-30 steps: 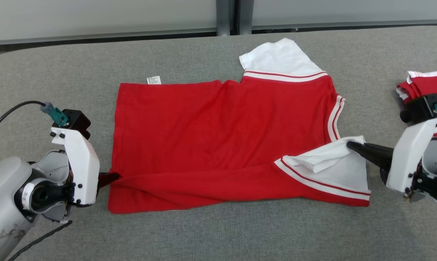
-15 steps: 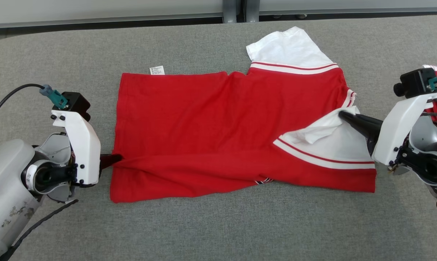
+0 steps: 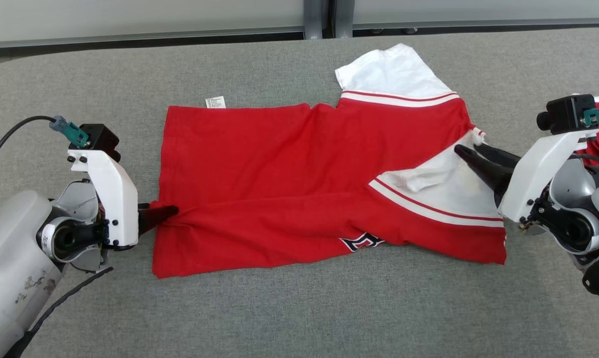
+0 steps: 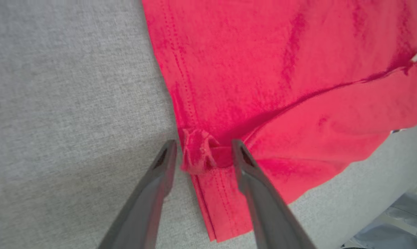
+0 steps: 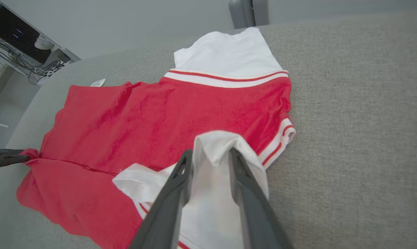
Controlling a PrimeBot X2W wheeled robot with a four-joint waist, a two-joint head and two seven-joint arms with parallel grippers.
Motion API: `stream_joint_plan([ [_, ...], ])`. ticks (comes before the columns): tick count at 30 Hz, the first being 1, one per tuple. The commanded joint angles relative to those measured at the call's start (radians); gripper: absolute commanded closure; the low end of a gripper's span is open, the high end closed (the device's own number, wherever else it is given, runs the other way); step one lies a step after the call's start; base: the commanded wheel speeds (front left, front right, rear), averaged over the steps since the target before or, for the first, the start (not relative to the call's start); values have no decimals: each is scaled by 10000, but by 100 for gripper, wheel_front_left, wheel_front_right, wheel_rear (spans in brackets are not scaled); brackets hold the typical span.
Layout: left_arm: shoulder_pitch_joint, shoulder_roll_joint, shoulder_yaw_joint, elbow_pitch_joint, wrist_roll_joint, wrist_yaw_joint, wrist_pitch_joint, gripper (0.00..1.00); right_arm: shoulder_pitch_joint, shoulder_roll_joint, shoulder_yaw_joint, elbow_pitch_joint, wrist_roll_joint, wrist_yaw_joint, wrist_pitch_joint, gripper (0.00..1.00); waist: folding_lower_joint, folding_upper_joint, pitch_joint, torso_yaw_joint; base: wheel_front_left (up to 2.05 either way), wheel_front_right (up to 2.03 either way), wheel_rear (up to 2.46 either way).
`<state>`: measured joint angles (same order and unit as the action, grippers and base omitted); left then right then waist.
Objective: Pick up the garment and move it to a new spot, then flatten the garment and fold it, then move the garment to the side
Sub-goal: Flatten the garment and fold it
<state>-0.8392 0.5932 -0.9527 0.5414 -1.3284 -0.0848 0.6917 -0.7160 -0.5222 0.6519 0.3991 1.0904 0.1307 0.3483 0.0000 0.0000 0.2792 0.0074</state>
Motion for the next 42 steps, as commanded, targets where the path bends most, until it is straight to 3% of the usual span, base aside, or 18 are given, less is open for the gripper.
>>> stream_joint_plan([
  [1, 77, -20, 73, 123, -88, -85, -140, 0, 68, 31, 16, 52, -33, 3, -286, 0, 0, 0, -163, 6, 0, 0, 0],
  [6, 341, 94, 266, 36, 12, -247, -967, 0, 455, -91, 59, -65, -116, 3, -1343, 0, 0, 0, -664, -25, 0, 0, 0],
  [11, 870, 462, 560, -430, 1028, -215, -3540, 0, 1196, -216, -171, -309, -359, 3, -3191, 0, 0, 0, -1275, -66, 0, 0, 0],
  [12, 870, 462, 560, -430, 1028, -215, -3540, 0, 1196, -216, -171, -309, -359, 3, -3191, 0, 0, 0, -1275, -66, 0, 0, 0],
  [17, 2076, 599, 982, -937, 1882, 486, -6620, 0, 2264, -107, -718, -123, -648, 3, -5034, 0, 0, 0, -1786, -70, 0, 0, 0],
  [21, 3282, 507, 1318, -1575, 2281, 1430, -8696, 0, 3257, 84, -1153, -79, -897, 3, -5789, 0, 0, 0, -2050, -23, 0, 0, 0],
  [23, 3861, 375, 1579, -1976, 2317, 1913, -9247, 0, 3720, 241, -1386, -53, -1072, 3, -5924, 0, 0, 0, -2090, 0, 0, 0, 0],
  [27, 5022, 131, 2256, -2695, 2625, 2703, -9558, 0, 4590, 595, -1897, -3, -1233, 3, -6059, 0, 0, 0, -2100, 73, 0, 0, 0],
  [30, 5823, -236, 2872, -3073, 3010, 2946, -9578, 0, 5044, 794, -2066, -6, -1320, 3, -6013, 0, 0, 0, -2003, 134, 0, 0, 0],
  [35, 6442, -777, 3134, -2933, 3320, 2745, -9577, 0, 5047, 1116, -2172, 197, -1219, 3, -5462, 0, 0, 0, -1742, 134, 0, 0, 0],
  [42, 5797, -1385, 2732, -1689, 3310, 2190, -9188, 0, 4573, 1519, -1961, 1017, -1012, 3, -4265, 0, 0, 0, -1457, 204, 0, 0, 0],
])
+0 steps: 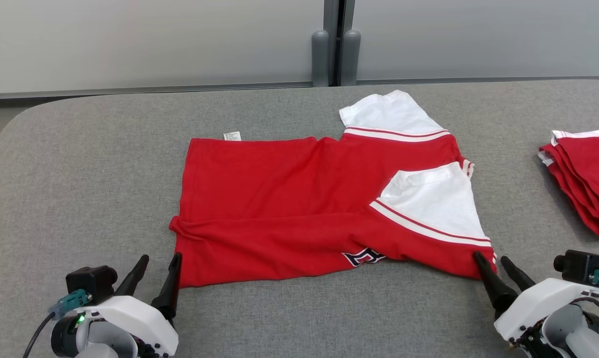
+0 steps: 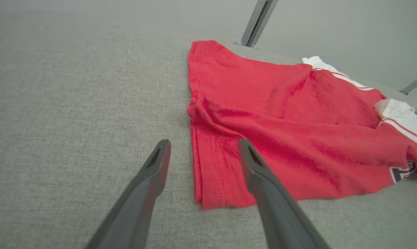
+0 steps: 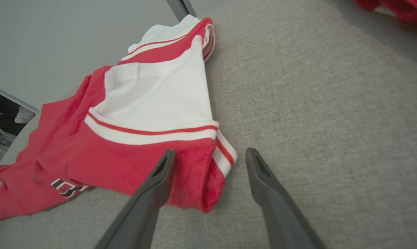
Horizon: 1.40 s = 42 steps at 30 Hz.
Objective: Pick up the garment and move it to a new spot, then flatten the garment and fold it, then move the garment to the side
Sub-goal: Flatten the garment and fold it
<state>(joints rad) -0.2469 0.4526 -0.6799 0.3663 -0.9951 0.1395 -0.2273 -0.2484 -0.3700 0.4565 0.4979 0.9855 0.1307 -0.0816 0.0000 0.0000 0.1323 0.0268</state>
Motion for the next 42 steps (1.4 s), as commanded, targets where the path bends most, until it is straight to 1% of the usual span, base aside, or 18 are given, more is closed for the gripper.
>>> stream_joint_plan([
  [1, -194, -49, -53, 238, -63, -126, 117, 0, -134, 36, 40, 103, 55, 3, 154, 0, 0, 0, 25, 17, 0, 0, 0],
  [7, -474, -416, -356, 1089, -314, -582, 705, 0, -291, 223, 260, 232, 116, 3, 422, 0, 0, 0, 71, -33, 0, 0, 0],
  [12, -615, -713, -556, 1579, -423, -900, 1019, 0, -418, 313, 412, 300, 129, 3, 389, 0, 0, 0, 68, -63, 0, 0, 0],
  [13, -615, -713, -556, 1579, -423, -900, 1019, 0, -418, 313, 412, 300, 129, 3, 389, 0, 0, 0, 68, -63, 0, 0, 0],
  [14, -650, -754, -580, 1647, -418, -945, 1020, 7, -444, 323, 454, 296, 130, 3, 372, 0, 0, 0, 62, -68, 0, 0, 0],
  [15, -685, -779, -594, 1719, -421, -967, 1033, 53, -462, 329, 485, 280, 134, 3, 330, 0, 0, 0, 54, -70, 0, 0, 0],
  [17, -705, -828, -590, 1854, -444, -1028, 1012, 100, -482, 326, 544, 291, 152, 3, 268, 64, 0, 0, 16, -69, 0, 0, 0],
  [18, -700, -853, -588, 1908, -466, -1035, 1003, 100, -497, 308, 565, 301, 125, 3, 216, 85, 0, 0, -9, -68, 0, 0, 0],
  [19, -713, -850, -575, 1968, -469, -1031, 974, 100, -509, 294, 587, 327, 103, 3, 155, 100, 0, 0, -32, -67, 0, 0, 0],
  [25, -727, -595, -447, 1970, -389, -1057, 705, 100, -530, 159, 574, 335, 263, 3, -151, 100, 0, 0, -278, -27, 0, 0, 0],
  [29, -371, -294, -438, 1650, -363, -921, 731, 100, -343, -86, 591, 155, 506, 3, -99, 100, 0, 0, -557, -40, 0, 0, 0],
  [35, 332, 174, -515, 672, -427, -536, 944, 100, 308, -635, 777, -361, 932, 3, 376, 100, 0, 0, -878, -51, 0, 0, 0],
  [42, 1449, 989, -594, -1016, -654, 73, 1511, 100, 1457, -1131, 668, -1199, 1342, 3, 920, 100, 0, 0, -1107, -127, 0, 0, 0],
])
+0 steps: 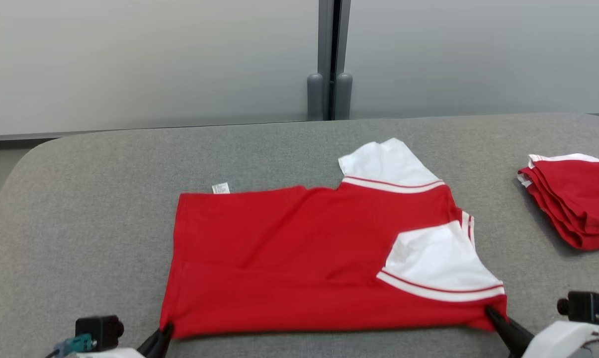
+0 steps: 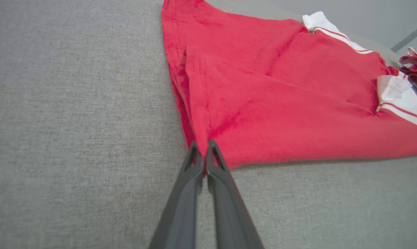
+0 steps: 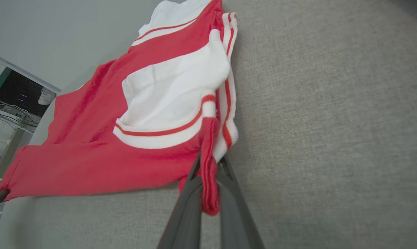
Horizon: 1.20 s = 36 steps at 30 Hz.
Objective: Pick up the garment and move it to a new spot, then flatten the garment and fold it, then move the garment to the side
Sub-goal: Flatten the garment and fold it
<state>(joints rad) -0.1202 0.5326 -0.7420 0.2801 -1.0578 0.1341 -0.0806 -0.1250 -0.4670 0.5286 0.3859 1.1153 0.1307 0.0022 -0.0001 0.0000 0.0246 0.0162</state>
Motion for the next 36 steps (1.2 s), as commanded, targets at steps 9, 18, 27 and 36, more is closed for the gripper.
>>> stream_joint_plan([
  [9, 1519, 1204, 5, -2097, -419, 1045, 791, 100, 1786, -705, -688, -1105, -123, 3, 902, 100, 1, 0, -80, -152, 0, 0, 0],
  [18, 1962, 1600, 36, -2873, -636, 1521, 1153, 0, 2864, -433, -1739, -1925, -423, 3, 1763, 0, 1, 0, -149, -206, 0, 0, 0],
  [27, 1464, 2001, 300, -3264, 35, 1946, 776, 0, 3178, 79, -3110, -3000, -1296, 5, 2171, 0, 1, 0, -254, -253, 0, 0, 0],
  [36, -276, 1872, 653, -2422, 706, 1494, 351, 0, 883, 936, -3753, -3534, -2337, 5, 2038, 0, 1, 0, 555, -466, 0, 0, 0],
])
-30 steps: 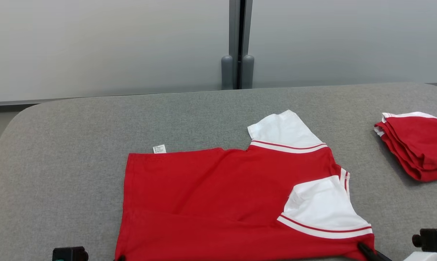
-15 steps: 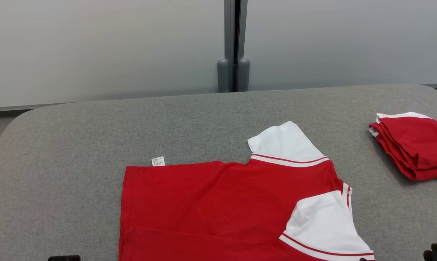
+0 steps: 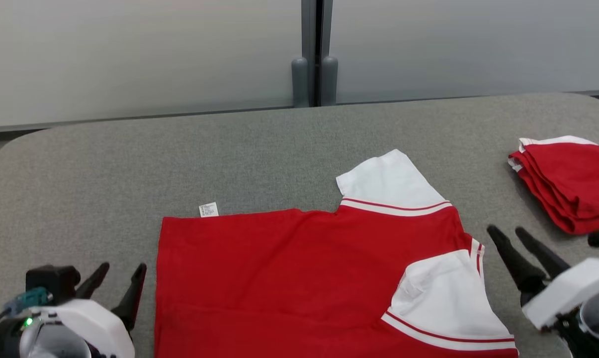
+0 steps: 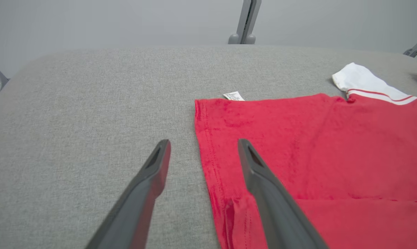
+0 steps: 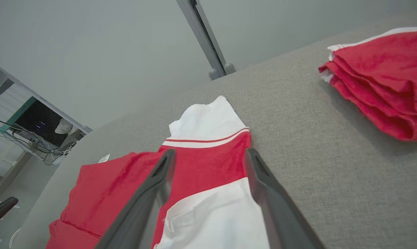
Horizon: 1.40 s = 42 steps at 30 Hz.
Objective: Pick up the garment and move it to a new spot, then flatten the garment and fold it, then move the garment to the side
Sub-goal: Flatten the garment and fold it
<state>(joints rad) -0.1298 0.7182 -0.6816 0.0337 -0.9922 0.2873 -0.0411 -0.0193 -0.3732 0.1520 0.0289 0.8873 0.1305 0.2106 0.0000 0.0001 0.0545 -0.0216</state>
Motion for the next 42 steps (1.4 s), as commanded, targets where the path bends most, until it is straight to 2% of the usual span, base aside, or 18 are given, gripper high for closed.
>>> stream_joint_plan([
  [1, -446, -34, 91, 215, 93, -146, -68, 0, -604, 58, 76, 152, -180, 7, -94, 0, 0, -1, 416, -97, 0, 0, 0],
  [7, -2151, -416, -3, 1214, 483, -885, 113, 0, -3201, 197, 704, 1200, -813, 7, -304, 0, 0, -1, 1591, 107, 0, 0, 0],
  [12, -3527, -951, -272, 1882, 753, -1540, 369, 0, -5399, -34, 1565, 2570, -1173, 7, -245, 0, 0, -1, 2662, 590, 0, 0, 0],
  [21, -4844, -1562, -668, 2385, 907, -2075, 1019, 0, -8116, -45, 3023, 5212, -1369, 7, 94, 0, 0, -1, 3688, 1232, 0, 0, 0],
  [25, -5166, -1685, -741, 2485, 888, -2208, 1212, 0, -8816, -39, 3332, 6026, -1404, 5, 316, 0, 0, -1, 3901, 1360, 0, 0, 0],
  [33, -5601, -1874, -954, 2623, 782, -2532, 1657, 0, -9862, 133, 3891, 7617, -991, 5, 1575, 0, 0, -1, 4208, 1503, 0, 0, 0],
  [42, -5526, -1777, -915, 2934, 485, -2680, 1894, 0, -9957, 205, 4375, 7829, -463, 5, 2118, 0, 0, -1, 4046, 1242, 0, 0, 0],
])
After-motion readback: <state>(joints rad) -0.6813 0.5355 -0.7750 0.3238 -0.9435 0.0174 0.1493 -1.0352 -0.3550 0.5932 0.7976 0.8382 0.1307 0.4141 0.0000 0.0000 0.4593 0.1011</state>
